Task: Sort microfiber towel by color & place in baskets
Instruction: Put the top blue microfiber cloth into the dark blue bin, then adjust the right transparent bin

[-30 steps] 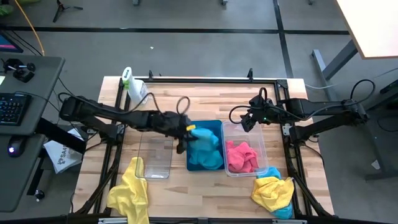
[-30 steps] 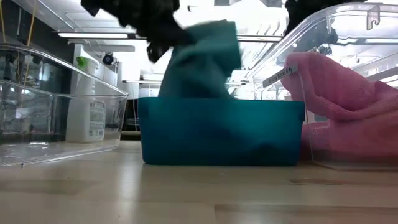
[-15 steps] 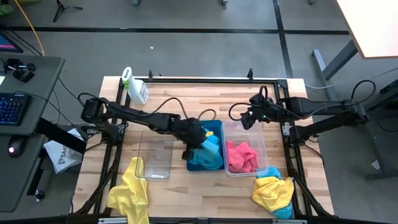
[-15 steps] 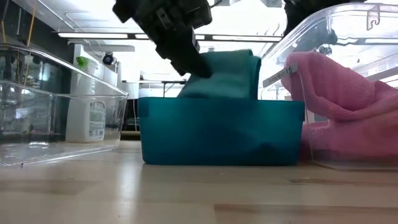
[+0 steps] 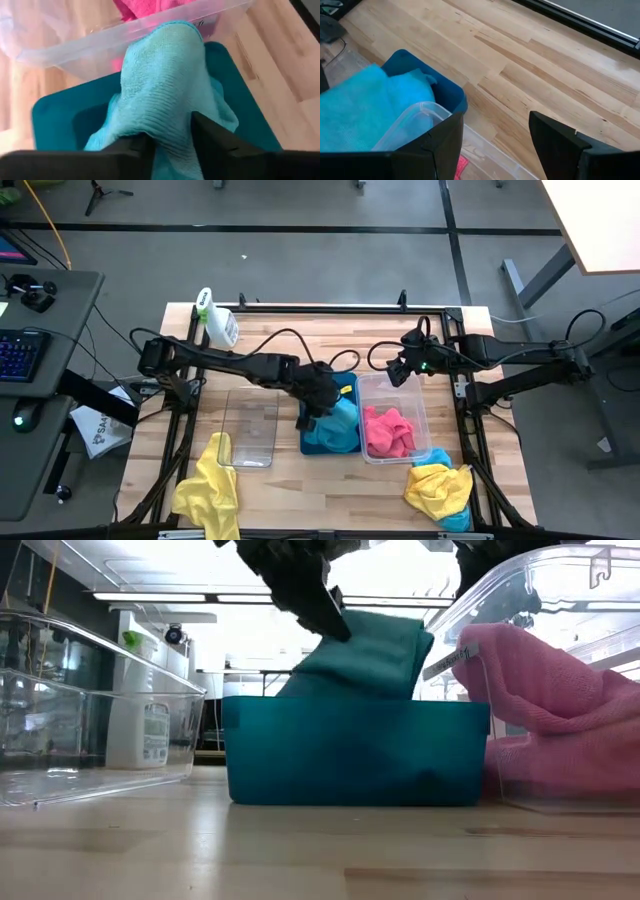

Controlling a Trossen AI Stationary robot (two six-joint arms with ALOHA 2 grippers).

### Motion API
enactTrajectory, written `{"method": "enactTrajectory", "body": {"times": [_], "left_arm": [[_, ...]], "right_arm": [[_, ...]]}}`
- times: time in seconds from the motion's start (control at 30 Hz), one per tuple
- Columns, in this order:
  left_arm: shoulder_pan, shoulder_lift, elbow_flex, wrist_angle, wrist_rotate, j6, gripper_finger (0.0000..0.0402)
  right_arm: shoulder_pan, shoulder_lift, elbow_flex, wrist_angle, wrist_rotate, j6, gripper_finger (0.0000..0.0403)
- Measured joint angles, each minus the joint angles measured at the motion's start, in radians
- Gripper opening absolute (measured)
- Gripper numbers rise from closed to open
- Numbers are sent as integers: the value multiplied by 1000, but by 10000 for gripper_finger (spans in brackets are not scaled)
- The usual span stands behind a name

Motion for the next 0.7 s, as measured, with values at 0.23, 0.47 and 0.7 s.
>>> {"method": "enactTrajectory", "body": {"times": [0.23, 0.47, 0.7], "left_arm": [[-10, 1, 99, -154, -71, 15, 209], [-22, 1, 228, -305, -72, 85, 244], [30, -41, 356, -482, -163, -10, 244]], "right_arm": [[0, 0, 0, 0, -1, 0, 222], [0, 0, 0, 0, -4, 4, 222], [0, -15, 0, 0, -79, 0, 222]]}}
